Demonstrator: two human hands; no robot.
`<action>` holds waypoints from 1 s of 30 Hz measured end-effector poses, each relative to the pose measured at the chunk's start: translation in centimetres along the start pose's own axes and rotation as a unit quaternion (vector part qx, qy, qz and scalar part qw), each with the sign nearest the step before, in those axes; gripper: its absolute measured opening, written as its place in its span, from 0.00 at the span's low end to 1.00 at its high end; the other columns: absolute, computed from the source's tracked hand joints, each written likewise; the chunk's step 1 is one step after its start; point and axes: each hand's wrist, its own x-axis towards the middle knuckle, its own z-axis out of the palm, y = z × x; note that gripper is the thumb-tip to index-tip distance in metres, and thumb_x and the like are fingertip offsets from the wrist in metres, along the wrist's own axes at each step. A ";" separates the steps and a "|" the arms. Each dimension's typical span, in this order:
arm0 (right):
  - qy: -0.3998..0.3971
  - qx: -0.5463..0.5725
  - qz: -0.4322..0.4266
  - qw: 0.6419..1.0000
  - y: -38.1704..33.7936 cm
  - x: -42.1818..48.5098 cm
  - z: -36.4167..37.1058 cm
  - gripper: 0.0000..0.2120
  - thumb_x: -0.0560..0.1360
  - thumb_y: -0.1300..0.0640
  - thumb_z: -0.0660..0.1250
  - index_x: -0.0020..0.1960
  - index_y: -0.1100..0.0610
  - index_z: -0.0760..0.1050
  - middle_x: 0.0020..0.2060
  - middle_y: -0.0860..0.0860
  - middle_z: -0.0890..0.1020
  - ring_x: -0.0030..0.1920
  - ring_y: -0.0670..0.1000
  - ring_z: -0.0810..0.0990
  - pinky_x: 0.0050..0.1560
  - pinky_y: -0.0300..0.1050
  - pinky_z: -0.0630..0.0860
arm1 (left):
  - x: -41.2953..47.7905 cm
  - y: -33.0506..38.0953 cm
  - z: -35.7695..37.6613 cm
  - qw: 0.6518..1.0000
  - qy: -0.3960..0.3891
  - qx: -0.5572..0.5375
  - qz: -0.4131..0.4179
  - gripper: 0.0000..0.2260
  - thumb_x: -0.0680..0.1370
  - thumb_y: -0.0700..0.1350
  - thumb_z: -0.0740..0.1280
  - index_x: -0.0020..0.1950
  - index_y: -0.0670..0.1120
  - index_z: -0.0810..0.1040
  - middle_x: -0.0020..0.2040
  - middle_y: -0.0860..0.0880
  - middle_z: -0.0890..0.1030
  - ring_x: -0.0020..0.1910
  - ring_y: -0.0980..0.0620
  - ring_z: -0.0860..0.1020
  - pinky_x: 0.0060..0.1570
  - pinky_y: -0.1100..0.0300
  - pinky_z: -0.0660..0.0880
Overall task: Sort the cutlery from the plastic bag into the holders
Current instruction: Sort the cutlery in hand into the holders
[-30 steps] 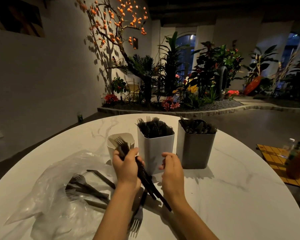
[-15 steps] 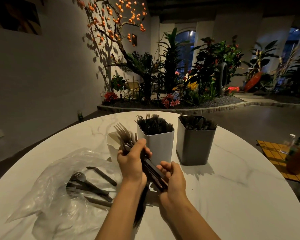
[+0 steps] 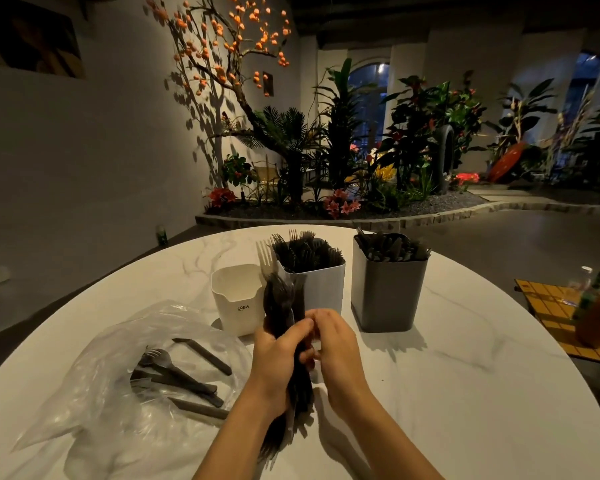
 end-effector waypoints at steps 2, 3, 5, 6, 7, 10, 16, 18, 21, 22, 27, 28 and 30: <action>-0.041 0.002 -0.031 0.999 -0.4 0.2 -0.4 0.11 0.83 0.48 0.61 0.54 0.55 0.77 0.39 0.49 0.83 0.32 0.48 0.79 0.34 0.40 0.78 | -0.4 -0.1 -0.3 0.999 -0.046 -0.004 -0.017 0.07 0.78 0.43 0.70 0.50 0.38 0.80 0.35 0.42 0.74 0.29 0.51 0.70 0.29 0.57 0.71; -0.056 -0.004 -0.044 0.997 -0.5 0.2 -0.6 0.10 0.82 0.48 0.63 0.56 0.54 0.77 0.41 0.49 0.84 0.32 0.50 0.80 0.33 0.41 0.78 | -0.5 0.0 -0.3 0.998 -0.064 -0.008 -0.023 0.07 0.79 0.42 0.68 0.52 0.39 0.80 0.35 0.43 0.74 0.28 0.52 0.70 0.28 0.58 0.70; -0.065 -0.008 -0.060 0.996 -0.8 0.2 -0.8 0.10 0.80 0.49 0.67 0.57 0.53 0.77 0.44 0.51 0.85 0.35 0.54 0.83 0.33 0.44 0.80 | -0.8 0.2 -0.4 0.995 -0.090 -0.012 -0.036 0.07 0.81 0.41 0.66 0.54 0.39 0.81 0.34 0.44 0.75 0.28 0.52 0.69 0.28 0.59 0.69; -0.063 -0.002 -0.063 0.996 -0.8 0.3 -1.0 0.09 0.80 0.50 0.67 0.56 0.54 0.78 0.44 0.52 0.85 0.38 0.55 0.85 0.35 0.45 0.82 | -0.8 0.2 -0.5 0.994 -0.100 -0.011 -0.042 0.07 0.80 0.42 0.67 0.54 0.39 0.80 0.34 0.44 0.74 0.28 0.52 0.69 0.28 0.59 0.69; -0.064 0.009 -0.062 0.996 -0.8 0.4 -1.2 0.09 0.80 0.52 0.68 0.55 0.56 0.79 0.43 0.53 0.85 0.40 0.55 0.85 0.36 0.46 0.82 | -0.9 0.3 -0.6 0.993 -0.111 -0.011 -0.047 0.08 0.77 0.43 0.69 0.52 0.39 0.80 0.34 0.44 0.73 0.28 0.52 0.69 0.28 0.59 0.69; -0.082 0.035 -0.051 0.995 -0.9 0.7 -2.0 0.08 0.80 0.56 0.68 0.52 0.60 0.81 0.40 0.57 0.84 0.38 0.55 0.81 0.39 0.44 0.79 | -1.2 0.4 -1.1 0.988 -0.136 -0.018 -0.065 0.12 0.72 0.45 0.70 0.52 0.40 0.80 0.36 0.44 0.75 0.28 0.52 0.71 0.29 0.59 0.70; -0.129 0.040 -0.007 0.991 -1.1 0.9 -3.1 0.09 0.80 0.55 0.68 0.52 0.60 0.83 0.46 0.62 0.84 0.44 0.57 0.81 0.47 0.51 0.72 | -1.5 0.5 -1.6 0.988 -0.136 -0.026 -0.069 0.13 0.80 0.49 0.67 0.60 0.43 0.83 0.46 0.38 0.82 0.33 0.48 0.77 0.33 0.57 0.74; -0.131 0.020 -0.011 0.991 -1.2 1.0 -3.3 0.08 0.80 0.55 0.68 0.52 0.59 0.83 0.47 0.62 0.84 0.46 0.61 0.83 0.46 0.46 0.74 | -1.5 0.5 -1.6 0.990 -0.121 -0.018 -0.070 0.13 0.82 0.49 0.65 0.61 0.44 0.83 0.51 0.37 0.84 0.36 0.45 0.81 0.35 0.55 0.76; -0.113 -0.004 -0.033 0.993 -1.5 1.1 -3.5 0.06 0.79 0.58 0.69 0.50 0.60 0.83 0.44 0.58 0.85 0.45 0.58 0.85 0.39 0.37 0.77 | -1.5 0.3 -1.7 0.991 -0.107 -0.004 -0.074 0.13 0.82 0.48 0.64 0.64 0.45 0.81 0.55 0.38 0.85 0.42 0.41 0.84 0.40 0.53 0.79; -0.106 -0.009 -0.038 0.994 -1.5 1.3 -3.6 0.06 0.79 0.59 0.69 0.50 0.60 0.83 0.44 0.57 0.86 0.46 0.58 0.85 0.40 0.38 0.78 | -1.4 0.4 -1.7 0.991 -0.109 -0.003 -0.076 0.13 0.82 0.48 0.64 0.65 0.46 0.80 0.56 0.39 0.85 0.45 0.39 0.85 0.42 0.52 0.79; -0.102 -0.070 -0.058 0.991 -1.8 1.9 -3.8 0.04 0.79 0.58 0.70 0.50 0.58 0.82 0.43 0.54 0.85 0.47 0.56 0.85 0.49 0.50 0.83 | -1.4 0.6 -1.6 0.989 -0.114 -0.003 -0.091 0.13 0.83 0.47 0.64 0.66 0.47 0.79 0.57 0.41 0.85 0.52 0.35 0.85 0.47 0.49 0.78; -0.101 -0.079 -0.063 0.990 -1.9 1.9 -3.8 0.04 0.79 0.59 0.69 0.50 0.58 0.82 0.43 0.53 0.84 0.46 0.55 0.85 0.48 0.48 0.83 | -1.4 0.6 -1.6 0.989 -0.116 -0.005 -0.093 0.13 0.83 0.48 0.64 0.66 0.47 0.79 0.58 0.42 0.85 0.52 0.35 0.85 0.48 0.49 0.77; -0.084 -0.078 -0.080 0.990 -2.4 2.2 -3.6 0.03 0.80 0.60 0.67 0.51 0.58 0.80 0.43 0.54 0.83 0.44 0.53 0.84 0.44 0.44 0.82 | -1.4 0.7 -1.5 0.989 -0.116 -0.014 -0.094 0.14 0.83 0.48 0.64 0.65 0.44 0.79 0.58 0.41 0.85 0.52 0.35 0.85 0.49 0.48 0.78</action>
